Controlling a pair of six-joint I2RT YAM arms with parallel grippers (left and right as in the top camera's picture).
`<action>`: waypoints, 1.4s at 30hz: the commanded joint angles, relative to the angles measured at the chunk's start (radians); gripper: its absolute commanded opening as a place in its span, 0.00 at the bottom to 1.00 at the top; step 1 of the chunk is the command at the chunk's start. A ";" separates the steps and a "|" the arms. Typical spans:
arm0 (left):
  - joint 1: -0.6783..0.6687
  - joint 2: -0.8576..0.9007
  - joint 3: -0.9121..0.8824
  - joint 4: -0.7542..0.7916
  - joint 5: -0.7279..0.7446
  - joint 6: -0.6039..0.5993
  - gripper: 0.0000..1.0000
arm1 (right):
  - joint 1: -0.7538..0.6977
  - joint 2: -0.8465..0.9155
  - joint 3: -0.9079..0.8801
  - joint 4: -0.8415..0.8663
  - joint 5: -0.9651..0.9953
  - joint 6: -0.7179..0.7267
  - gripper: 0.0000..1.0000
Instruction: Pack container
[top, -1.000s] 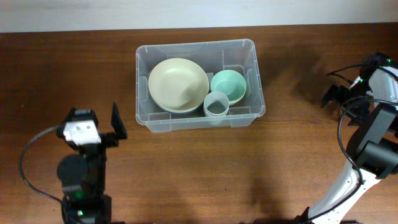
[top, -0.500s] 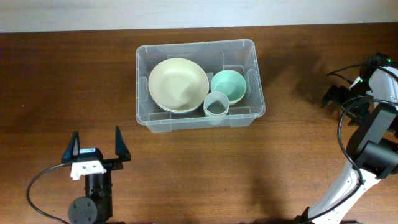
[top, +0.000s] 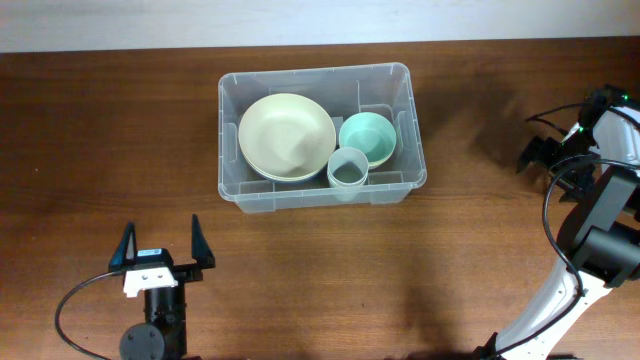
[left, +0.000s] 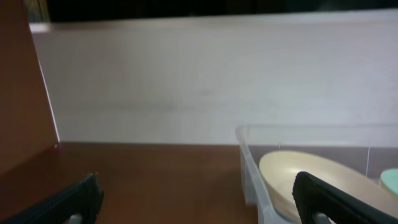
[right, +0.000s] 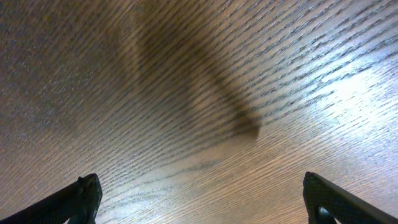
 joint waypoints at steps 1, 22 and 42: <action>0.001 -0.009 -0.007 -0.053 0.003 0.019 1.00 | -0.005 -0.017 -0.003 0.001 0.002 -0.007 0.99; 0.001 -0.009 -0.006 -0.220 0.003 0.045 1.00 | -0.005 -0.017 -0.003 0.001 0.002 -0.007 0.99; 0.001 -0.009 -0.006 -0.220 0.003 0.045 1.00 | -0.005 -0.017 -0.003 0.001 0.002 -0.007 0.99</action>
